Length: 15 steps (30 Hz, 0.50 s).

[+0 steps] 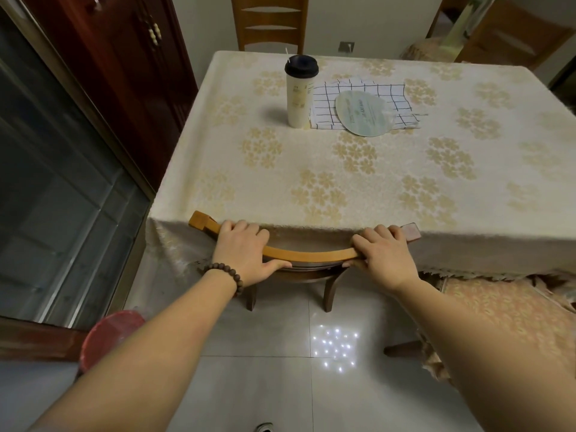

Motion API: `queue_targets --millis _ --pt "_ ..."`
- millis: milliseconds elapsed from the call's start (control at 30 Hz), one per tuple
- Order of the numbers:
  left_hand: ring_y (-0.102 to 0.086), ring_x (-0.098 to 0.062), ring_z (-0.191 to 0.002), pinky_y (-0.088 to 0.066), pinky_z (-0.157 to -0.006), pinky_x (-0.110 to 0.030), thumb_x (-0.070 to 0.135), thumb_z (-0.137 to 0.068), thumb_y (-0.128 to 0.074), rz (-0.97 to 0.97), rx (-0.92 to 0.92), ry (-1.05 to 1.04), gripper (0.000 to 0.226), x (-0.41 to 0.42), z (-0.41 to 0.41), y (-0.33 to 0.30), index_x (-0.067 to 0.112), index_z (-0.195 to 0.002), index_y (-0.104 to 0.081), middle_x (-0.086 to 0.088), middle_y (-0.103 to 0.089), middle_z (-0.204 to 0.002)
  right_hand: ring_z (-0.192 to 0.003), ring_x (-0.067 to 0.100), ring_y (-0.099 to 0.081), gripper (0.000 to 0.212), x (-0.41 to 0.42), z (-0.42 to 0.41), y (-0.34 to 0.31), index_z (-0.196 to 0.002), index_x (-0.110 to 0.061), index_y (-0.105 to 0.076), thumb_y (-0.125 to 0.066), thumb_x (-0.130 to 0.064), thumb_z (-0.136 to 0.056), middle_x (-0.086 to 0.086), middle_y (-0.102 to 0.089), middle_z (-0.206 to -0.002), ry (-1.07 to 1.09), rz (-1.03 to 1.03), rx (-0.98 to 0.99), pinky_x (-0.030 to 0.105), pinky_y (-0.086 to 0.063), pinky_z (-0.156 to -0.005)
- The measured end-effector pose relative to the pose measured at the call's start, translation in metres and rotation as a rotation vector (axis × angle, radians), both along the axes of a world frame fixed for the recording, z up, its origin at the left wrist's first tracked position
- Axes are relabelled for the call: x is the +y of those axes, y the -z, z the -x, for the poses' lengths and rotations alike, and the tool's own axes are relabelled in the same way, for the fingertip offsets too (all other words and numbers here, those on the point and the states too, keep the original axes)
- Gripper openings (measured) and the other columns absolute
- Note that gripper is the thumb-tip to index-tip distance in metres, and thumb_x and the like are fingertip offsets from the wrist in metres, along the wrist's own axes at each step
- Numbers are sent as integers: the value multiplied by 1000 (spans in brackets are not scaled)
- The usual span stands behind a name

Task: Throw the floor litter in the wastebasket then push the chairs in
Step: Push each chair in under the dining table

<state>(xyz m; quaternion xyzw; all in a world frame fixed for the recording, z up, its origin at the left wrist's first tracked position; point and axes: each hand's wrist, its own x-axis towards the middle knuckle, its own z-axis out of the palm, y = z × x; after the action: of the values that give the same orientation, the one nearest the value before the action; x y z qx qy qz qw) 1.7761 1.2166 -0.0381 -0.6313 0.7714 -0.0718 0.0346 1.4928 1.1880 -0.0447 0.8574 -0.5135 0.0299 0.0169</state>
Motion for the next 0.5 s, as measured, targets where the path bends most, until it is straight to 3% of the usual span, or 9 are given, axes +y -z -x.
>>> queue_targets --millis 300,500 --pt "-54 -21 -89 -38 -82 -38 89 -69 -17 12 18 44 84 1 -14 4 21 -94 -60 3 -62 -92 -83 30 -49 26 10 -14 1 -85 -18 -55 -68 -39 -79 4 -57 -83 49 -8 -28 48 -37 -85" --pt "-54 -22 -93 -38 -84 -39 89 -68 -16 6 -10 29 86 6 -24 4 22 -99 -61 2 -63 -97 -89 31 -49 32 18 -22 1 -90 -16 -54 -59 -46 -83 6 -58 -89 26 -18 -37 48 -34 -90"
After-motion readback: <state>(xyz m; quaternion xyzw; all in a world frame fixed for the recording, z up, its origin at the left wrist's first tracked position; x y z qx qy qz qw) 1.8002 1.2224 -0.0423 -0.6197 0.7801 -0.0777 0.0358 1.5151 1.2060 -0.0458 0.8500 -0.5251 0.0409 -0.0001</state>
